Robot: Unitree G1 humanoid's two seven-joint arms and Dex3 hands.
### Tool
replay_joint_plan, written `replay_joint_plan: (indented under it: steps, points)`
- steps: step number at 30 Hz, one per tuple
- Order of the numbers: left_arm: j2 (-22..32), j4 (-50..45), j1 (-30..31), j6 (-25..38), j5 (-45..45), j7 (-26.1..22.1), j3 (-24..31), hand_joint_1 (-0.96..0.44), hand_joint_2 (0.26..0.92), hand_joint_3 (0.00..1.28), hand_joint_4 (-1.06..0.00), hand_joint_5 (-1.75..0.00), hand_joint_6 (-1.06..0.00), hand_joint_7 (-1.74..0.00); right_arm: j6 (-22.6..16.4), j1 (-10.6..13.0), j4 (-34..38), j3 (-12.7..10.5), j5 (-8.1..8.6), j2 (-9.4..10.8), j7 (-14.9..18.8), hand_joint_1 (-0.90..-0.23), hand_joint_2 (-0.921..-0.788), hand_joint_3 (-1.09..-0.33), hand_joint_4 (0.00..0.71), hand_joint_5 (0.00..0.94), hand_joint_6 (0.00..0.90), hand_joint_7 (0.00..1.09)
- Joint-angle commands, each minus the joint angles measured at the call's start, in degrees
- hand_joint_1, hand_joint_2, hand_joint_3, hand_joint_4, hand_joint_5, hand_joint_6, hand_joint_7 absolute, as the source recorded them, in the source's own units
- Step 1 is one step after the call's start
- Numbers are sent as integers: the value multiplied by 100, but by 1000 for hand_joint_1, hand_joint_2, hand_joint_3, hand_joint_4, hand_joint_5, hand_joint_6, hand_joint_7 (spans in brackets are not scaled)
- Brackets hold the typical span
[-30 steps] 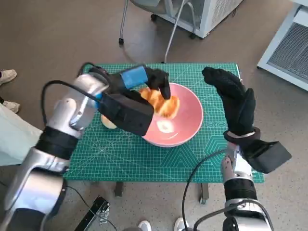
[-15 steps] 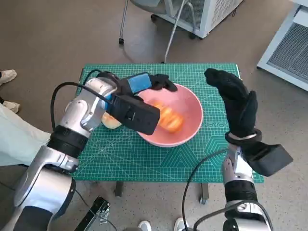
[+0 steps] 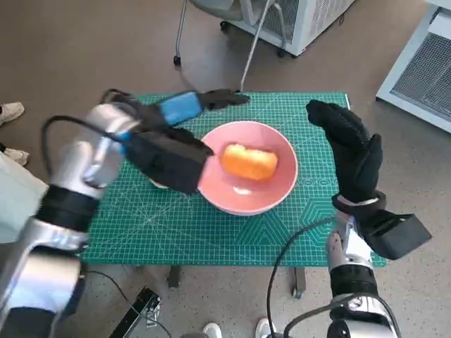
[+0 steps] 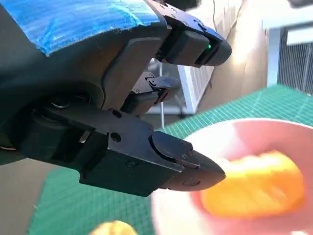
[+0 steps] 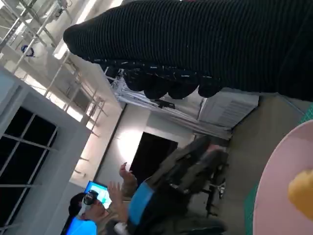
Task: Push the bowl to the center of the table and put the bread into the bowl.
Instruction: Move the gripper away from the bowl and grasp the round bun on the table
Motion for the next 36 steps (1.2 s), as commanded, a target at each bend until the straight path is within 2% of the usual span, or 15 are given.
replay_joint_plan:
  steps: [1,6,11,23,28,36]
  points:
    - [610,-586,224,-165,-298,-173,412,12,846,1,-203,-21,-336,-121,30,90,52,62,-100,15,-71,-588,-921,-769,362,10,27,814]
    - [945,-958,392,54,-390,-464,637,60,847,1,-278,-12,-417,-79,77,56,74,86,-63,2,-44,-588,-921,-770,361,9,25,816]
    - [1159,-1145,544,513,-247,-765,689,59,850,2,-279,-2,-432,-53,107,5,146,110,-53,-4,-12,-587,-921,-770,362,9,22,820]
    - [1303,-1449,863,1585,78,-1324,645,18,837,0,-248,0,-396,-13,243,-87,248,139,34,-24,157,-581,-921,-775,363,9,15,829]
    - [1247,-1326,991,1870,229,-1350,554,18,821,0,-205,0,-362,-2,306,-95,257,122,63,-31,221,-584,-921,-772,362,9,13,832]
    - [955,-626,974,2121,541,-1300,136,1,797,0,-137,0,-284,0,310,-60,312,122,33,-49,304,-572,-921,-773,362,9,12,833]
